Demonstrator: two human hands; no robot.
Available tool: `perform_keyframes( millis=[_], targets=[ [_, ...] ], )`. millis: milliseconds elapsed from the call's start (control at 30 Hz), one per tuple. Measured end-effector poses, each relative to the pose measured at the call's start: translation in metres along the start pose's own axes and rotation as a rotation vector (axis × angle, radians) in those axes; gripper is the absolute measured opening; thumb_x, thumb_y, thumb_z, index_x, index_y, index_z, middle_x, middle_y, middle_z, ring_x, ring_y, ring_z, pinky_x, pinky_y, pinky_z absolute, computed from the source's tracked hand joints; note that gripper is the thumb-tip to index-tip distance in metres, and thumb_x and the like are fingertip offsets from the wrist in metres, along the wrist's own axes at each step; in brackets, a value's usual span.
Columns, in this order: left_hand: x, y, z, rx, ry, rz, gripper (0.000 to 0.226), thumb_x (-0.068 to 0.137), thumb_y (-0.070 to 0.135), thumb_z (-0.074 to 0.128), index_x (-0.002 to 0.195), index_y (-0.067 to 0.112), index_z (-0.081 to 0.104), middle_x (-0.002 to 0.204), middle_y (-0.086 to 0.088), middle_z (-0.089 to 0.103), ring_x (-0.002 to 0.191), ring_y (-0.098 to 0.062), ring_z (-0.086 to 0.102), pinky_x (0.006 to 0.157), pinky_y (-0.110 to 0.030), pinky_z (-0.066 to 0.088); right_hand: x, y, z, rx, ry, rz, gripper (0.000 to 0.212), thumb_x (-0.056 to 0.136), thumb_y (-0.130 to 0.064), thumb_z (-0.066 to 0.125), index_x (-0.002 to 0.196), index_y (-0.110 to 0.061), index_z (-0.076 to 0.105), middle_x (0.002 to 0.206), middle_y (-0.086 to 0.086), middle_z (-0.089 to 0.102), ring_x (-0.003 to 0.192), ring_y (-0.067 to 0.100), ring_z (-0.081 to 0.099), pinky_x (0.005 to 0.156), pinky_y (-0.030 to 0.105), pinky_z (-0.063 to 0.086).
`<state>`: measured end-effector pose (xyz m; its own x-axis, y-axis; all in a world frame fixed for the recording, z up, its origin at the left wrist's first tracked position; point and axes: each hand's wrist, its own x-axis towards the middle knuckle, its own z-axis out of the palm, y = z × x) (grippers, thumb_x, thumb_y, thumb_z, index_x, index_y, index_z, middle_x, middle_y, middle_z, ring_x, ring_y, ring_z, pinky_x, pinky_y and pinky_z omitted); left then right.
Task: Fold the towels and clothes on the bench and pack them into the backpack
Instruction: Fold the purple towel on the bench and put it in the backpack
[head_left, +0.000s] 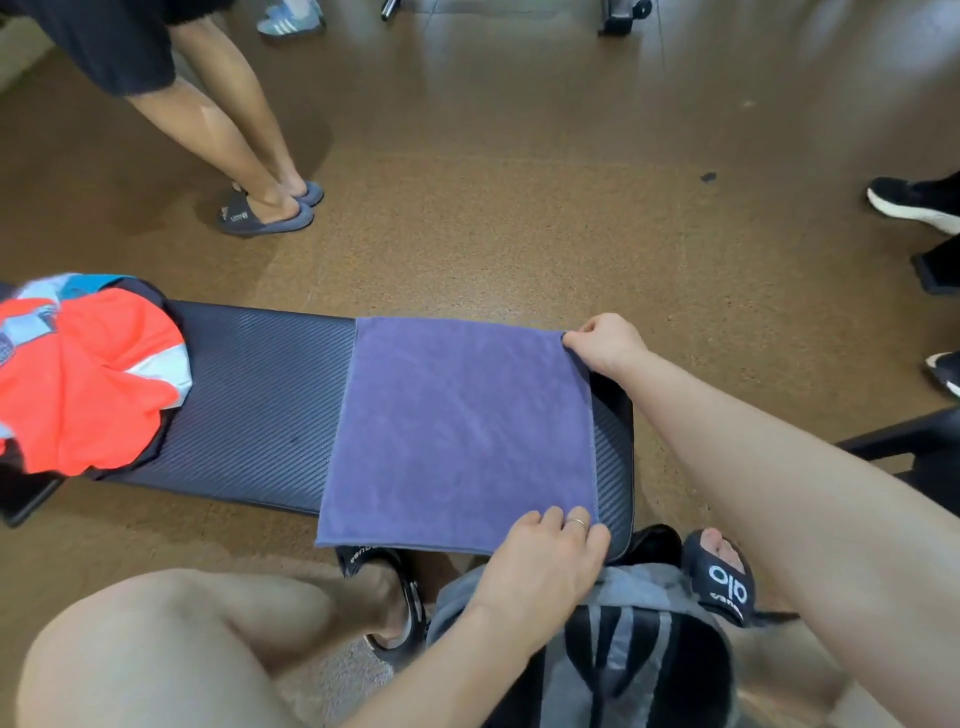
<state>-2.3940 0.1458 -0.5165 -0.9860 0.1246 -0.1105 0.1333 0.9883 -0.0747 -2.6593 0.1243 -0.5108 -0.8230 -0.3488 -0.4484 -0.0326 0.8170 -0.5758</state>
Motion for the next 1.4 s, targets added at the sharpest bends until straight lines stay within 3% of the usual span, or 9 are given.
perform_keyframes(
  millis=[167,400,533,700,933,1067,1133,1233,1400],
  targets=[
    [-0.004,0.001,0.005,-0.033,0.018,0.022,0.031,0.063,0.015,0.069,0.089,0.021,0.052,0.074,0.003,0.051,0.056,-0.016,0.047,0.049,-0.029,0.032,0.007,0.004,-0.007,0.238,0.011,0.048,0.025,0.081,-0.013,0.072,0.069,-0.02,0.052,0.069,-0.001,0.055,0.068,0.02,0.051,0.054,0.027,0.036],
    [-0.019,0.013,0.0,-0.103,0.029,0.001,0.04,0.062,0.015,0.075,0.089,0.022,0.045,0.07,0.005,0.049,0.052,-0.015,0.047,0.047,-0.029,0.03,-0.008,0.023,-0.038,0.191,0.116,-0.002,0.029,0.077,-0.004,0.075,0.083,-0.019,0.052,0.086,0.0,0.057,0.081,0.021,0.054,0.064,0.03,0.044],
    [-0.032,0.012,-0.009,-0.192,0.003,-0.072,0.05,0.072,0.025,0.081,0.082,0.025,0.032,0.063,0.008,0.044,0.045,-0.013,0.045,0.044,-0.027,0.022,-0.024,0.034,-0.053,0.229,0.166,0.048,0.026,0.077,-0.001,0.072,0.083,-0.016,0.052,0.086,0.007,0.062,0.065,0.019,0.059,0.063,0.035,0.058],
    [-0.059,0.001,-0.032,-0.451,0.092,-0.213,0.027,0.103,0.036,0.041,0.085,0.025,0.023,0.069,0.006,0.047,0.056,-0.023,0.052,0.048,-0.033,0.041,-0.043,0.016,-0.063,0.244,0.181,-0.044,0.027,0.08,0.0,0.069,0.099,-0.01,0.054,0.089,0.011,0.063,0.058,0.017,0.059,0.051,0.027,0.049],
    [-0.099,-0.079,-0.064,-0.697,-0.101,-0.531,0.032,0.103,0.04,0.034,0.08,0.021,0.044,0.079,0.002,0.068,0.074,-0.024,0.062,0.071,-0.041,0.05,-0.051,-0.073,-0.03,0.383,-0.005,-0.263,0.017,0.085,0.006,0.061,0.088,-0.01,0.058,0.084,0.012,0.064,0.062,0.019,0.059,0.057,0.028,0.052],
    [-0.116,-0.129,-0.063,-1.018,-0.317,-0.649,0.029,0.102,0.025,0.042,0.077,0.016,0.054,0.073,0.001,0.074,0.055,-0.011,0.064,0.067,-0.029,0.054,-0.042,-0.114,0.013,0.444,-0.154,-0.277,0.015,0.089,0.003,0.064,0.08,-0.007,0.057,0.073,0.01,0.063,0.067,0.02,0.066,0.077,0.034,0.062],
    [-0.121,-0.151,-0.055,-1.084,-0.386,-0.689,0.027,0.1,0.019,0.045,0.077,0.014,0.057,0.071,-0.002,0.074,0.053,-0.013,0.063,0.063,-0.029,0.055,-0.034,-0.126,0.032,0.354,-0.187,-0.292,0.016,0.083,0.007,0.064,0.084,-0.008,0.06,0.076,0.009,0.064,0.074,0.025,0.069,0.085,0.039,0.061],
    [-0.122,-0.175,-0.035,-1.145,-0.505,-0.723,0.025,0.1,0.015,0.045,0.081,0.01,0.059,0.074,-0.009,0.075,0.055,-0.017,0.064,0.06,-0.029,0.056,-0.022,-0.136,0.054,0.06,-0.164,-0.373,0.025,0.079,0.008,0.064,0.093,-0.013,0.064,0.084,0.006,0.067,0.067,0.021,0.068,0.074,0.033,0.06],
    [-0.117,-0.19,-0.019,-1.222,-0.68,-0.727,0.024,0.102,0.015,0.042,0.088,0.008,0.06,0.074,-0.009,0.071,0.054,-0.015,0.06,0.063,-0.029,0.056,-0.005,-0.142,0.077,-0.254,-0.116,-0.539,0.012,0.086,-0.011,0.066,0.092,-0.021,0.068,0.085,-0.005,0.066,0.083,0.018,0.061,0.074,0.027,0.047]
  ],
)
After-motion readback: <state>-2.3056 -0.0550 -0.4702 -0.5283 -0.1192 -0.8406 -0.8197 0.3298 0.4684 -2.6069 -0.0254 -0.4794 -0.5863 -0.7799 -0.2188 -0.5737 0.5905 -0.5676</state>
